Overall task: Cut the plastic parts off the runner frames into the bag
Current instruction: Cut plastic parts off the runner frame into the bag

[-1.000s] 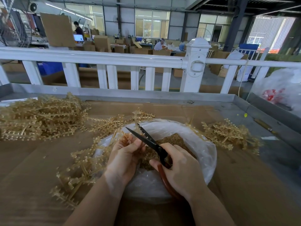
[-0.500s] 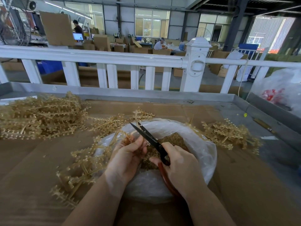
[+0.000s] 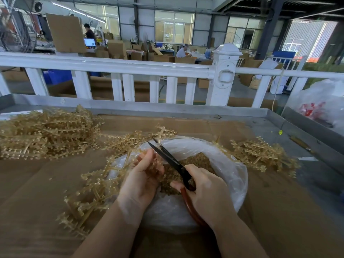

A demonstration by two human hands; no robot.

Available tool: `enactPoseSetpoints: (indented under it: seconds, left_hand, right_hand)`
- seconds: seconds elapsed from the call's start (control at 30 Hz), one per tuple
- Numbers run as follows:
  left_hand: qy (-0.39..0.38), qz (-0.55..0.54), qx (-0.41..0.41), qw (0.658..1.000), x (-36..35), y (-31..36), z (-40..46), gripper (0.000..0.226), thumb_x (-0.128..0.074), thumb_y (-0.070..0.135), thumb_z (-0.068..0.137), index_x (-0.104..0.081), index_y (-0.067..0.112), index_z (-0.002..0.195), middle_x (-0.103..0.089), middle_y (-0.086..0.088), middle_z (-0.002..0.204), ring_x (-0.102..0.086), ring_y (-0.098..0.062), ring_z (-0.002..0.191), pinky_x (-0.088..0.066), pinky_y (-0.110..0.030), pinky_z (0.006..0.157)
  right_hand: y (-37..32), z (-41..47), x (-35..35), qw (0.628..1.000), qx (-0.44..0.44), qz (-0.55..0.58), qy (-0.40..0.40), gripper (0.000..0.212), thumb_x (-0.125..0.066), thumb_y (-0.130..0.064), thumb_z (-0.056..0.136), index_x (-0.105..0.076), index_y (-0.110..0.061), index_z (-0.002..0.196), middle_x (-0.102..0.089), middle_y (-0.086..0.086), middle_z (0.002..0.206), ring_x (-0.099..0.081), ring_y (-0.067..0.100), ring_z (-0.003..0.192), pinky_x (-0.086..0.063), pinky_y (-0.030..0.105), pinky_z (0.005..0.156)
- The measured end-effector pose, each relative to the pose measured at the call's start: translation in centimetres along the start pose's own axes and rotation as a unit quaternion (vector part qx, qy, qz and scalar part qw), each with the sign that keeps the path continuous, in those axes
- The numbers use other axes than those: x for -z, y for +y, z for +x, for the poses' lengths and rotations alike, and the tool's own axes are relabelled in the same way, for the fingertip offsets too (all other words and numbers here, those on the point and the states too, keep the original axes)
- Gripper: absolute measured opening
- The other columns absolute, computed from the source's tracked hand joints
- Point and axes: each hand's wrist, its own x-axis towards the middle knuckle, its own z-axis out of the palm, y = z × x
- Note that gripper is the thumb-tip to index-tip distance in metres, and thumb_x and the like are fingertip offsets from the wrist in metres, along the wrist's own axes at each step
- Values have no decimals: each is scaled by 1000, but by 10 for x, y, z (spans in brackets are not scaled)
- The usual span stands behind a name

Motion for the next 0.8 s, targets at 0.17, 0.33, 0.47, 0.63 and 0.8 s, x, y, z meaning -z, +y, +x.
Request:
enactPoseSetpoints:
  seconds: [0.17, 0.33, 0.47, 0.63, 0.8]
  left_hand:
    - [-24, 33, 1, 999, -1, -2, 0, 11, -66, 11, 71, -58, 10, 78, -57, 0, 61, -52, -8, 52, -50, -18, 51]
    - [-27, 33, -4, 999, 2, 0, -1, 16, -66, 9, 65, -52, 14, 70, -47, 2, 58, -44, -10, 51, -47, -24, 58]
    - [14, 14, -30, 999, -1, -1, 0, 19, -66, 31, 72, -60, 17, 83, -32, 7, 48, -31, -7, 42, -38, -24, 59]
    - [42, 25, -45, 998, -1, -2, 4, 25, -67, 26, 71, -43, 22, 66, -28, 8, 43, -27, -6, 38, -39, -21, 56]
    - [26, 2, -48, 999, 3, -2, 6, 20, -71, 14, 68, -60, 11, 83, -59, -4, 76, -56, -13, 65, -50, -27, 70]
  right_hand:
    - [1, -1, 0, 1000, -8, 31, -2, 31, -54, -57, 84, -61, -28, 95, -58, -14, 74, -53, 2, 69, -39, 11, 62]
    - [1, 0, -1, 1000, -14, 19, -6, 33, -50, -60, 83, -59, -30, 92, -57, -14, 72, -52, 3, 68, -37, 11, 59]
    - [0, -1, 0, 1000, -16, 7, -14, 30, -56, -58, 83, -61, -30, 94, -58, -14, 73, -51, 2, 66, -31, 7, 58]
    - [-1, -1, 0, 999, -18, 19, -26, 36, -48, -62, 82, -60, -32, 96, -60, -13, 77, -55, 5, 71, -42, 16, 62]
    - [-1, -1, 0, 999, -19, 5, -40, 31, -56, -59, 81, -61, -31, 96, -59, -12, 74, -55, 6, 68, -36, 12, 58]
